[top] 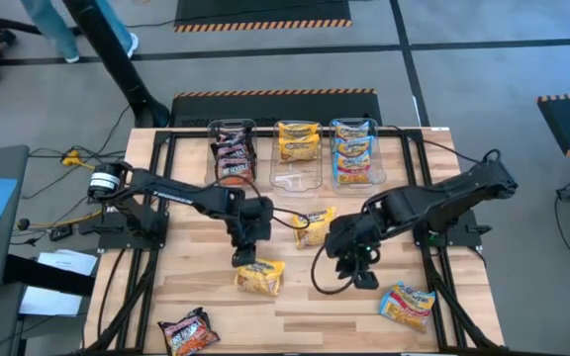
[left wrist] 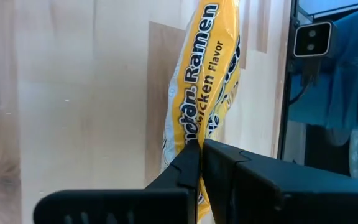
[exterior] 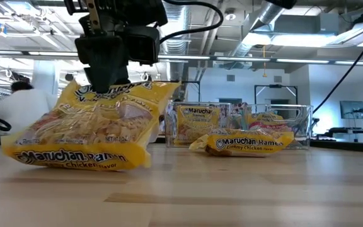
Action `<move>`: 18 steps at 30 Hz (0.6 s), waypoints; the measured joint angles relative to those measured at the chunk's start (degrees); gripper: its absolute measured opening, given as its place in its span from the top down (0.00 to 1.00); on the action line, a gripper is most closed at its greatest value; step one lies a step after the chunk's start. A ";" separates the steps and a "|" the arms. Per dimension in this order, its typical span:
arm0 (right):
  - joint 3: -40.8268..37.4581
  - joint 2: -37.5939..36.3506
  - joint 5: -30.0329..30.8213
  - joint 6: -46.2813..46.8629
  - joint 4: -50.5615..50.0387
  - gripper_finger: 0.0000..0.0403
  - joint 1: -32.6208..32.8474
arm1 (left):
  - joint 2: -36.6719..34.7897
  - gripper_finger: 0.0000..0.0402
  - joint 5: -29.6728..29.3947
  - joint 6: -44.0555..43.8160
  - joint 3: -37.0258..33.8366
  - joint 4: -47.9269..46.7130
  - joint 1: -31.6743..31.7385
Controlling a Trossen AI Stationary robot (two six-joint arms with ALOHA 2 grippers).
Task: Sort Maruchan noodles
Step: Put the yellow noodle pack into the middle transparent bin
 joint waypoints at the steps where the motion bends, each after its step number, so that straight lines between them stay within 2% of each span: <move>1: -0.78 0.00 -0.04 -0.31 1.97 0.70 0.00 | 0.00 1.00 -0.04 0.00 0.00 0.00 -0.24; 8: -6.78 -0.04 -0.06 -1.93 13.59 0.70 -1.41 | -0.02 1.00 -0.11 -0.80 0.00 2.14 -0.80; 11: -8.44 0.04 0.09 -1.68 13.29 0.70 -2.15 | -0.02 1.00 -0.15 -0.96 0.00 3.09 -0.86; 18: -14.93 -0.01 1.37 5.11 18.46 0.70 -2.74 | -0.07 1.00 -0.74 -1.05 0.00 5.76 -0.88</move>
